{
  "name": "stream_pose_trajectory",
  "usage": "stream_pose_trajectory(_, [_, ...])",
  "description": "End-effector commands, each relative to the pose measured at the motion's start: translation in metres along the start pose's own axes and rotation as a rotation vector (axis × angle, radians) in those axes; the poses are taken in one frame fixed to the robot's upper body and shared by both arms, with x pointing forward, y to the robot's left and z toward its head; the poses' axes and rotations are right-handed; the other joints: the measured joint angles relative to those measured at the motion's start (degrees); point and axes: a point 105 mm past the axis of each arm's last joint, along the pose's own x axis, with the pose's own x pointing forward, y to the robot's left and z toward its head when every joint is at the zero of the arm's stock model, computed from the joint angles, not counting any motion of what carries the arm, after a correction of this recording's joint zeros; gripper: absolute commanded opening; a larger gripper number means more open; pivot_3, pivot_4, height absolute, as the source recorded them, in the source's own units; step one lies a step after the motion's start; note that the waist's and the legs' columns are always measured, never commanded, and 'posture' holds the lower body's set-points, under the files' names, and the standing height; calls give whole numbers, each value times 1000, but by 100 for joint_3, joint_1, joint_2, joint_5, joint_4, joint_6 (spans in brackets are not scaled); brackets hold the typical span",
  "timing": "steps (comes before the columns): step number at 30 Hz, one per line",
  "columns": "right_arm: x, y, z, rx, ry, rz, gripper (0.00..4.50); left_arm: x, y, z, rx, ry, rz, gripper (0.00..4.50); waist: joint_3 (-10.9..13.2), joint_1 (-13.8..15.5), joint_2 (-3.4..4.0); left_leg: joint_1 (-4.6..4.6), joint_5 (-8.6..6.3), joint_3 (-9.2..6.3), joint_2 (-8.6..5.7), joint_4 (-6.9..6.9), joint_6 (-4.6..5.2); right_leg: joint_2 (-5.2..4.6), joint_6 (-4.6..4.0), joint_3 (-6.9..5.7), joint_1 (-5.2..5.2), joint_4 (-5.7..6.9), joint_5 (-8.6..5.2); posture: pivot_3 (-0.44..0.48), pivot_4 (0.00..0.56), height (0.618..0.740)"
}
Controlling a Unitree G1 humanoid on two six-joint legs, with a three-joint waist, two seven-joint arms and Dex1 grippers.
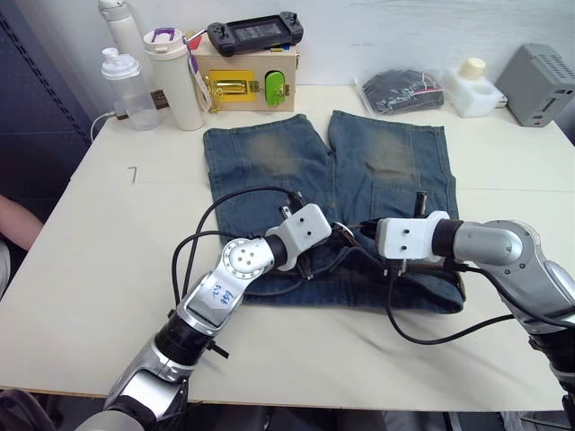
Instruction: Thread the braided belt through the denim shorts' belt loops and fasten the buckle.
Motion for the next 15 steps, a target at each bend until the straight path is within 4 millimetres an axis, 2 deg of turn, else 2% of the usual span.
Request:
stream_pose_trajectory(1, [-7,-9,5,-14,-7,-47,0,-7,1,17,-65,-109,-23,991,0,0,0,0,0,0,0,1,0,0,0,0,0,0,0,0,150,645])
stream_pose_trajectory(3, [-7,-8,4,-10,-2,-47,0,-12,4,20,-145,-141,-25,1753,0,-1,0,0,0,0,0,1,0,0,0,-1,-1,2,0,0,150,645])
stream_pose_trajectory(5, [-8,-8,2,-6,7,-52,0,-27,11,24,-300,-200,-66,2447,0,-3,0,0,0,-1,0,1,0,0,0,0,-2,4,0,0,150,645])
stream_pose_trajectory(7, [-8,-8,1,-2,14,-59,0,-43,18,24,-409,-240,-97,2447,0,-8,0,0,0,-4,0,1,0,0,0,-1,-5,8,0,0,150,645])
stream_pose_trajectory(11, [-11,-11,-2,-3,21,-80,0,-69,44,0,-510,-207,-64,2447,-1,-25,2,2,3,-5,3,-4,-5,1,0,-1,-7,9,0,0,150,645])
stream_pose_trajectory(12, [-11,-11,-2,-4,21,-82,0,-74,51,-4,-528,-206,-49,1908,-1,-24,2,2,3,-5,3,-3,-6,0,0,-1,-7,10,0,0,150,645])
stream_pose_trajectory(13, [-11,-10,-3,-13,22,-82,0,-78,59,-10,-539,-200,-28,1672,-1,-23,2,3,3,-5,3,-2,-6,0,0,0,-7,11,0,0,150,645])
stream_pose_trajectory(15, [-11,-10,-2,-26,18,-85,0,-80,69,-23,-577,-172,8,764,-1,4,2,1,3,-5,1,1,-5,-1,0,0,-6,11,0,0,150,645])
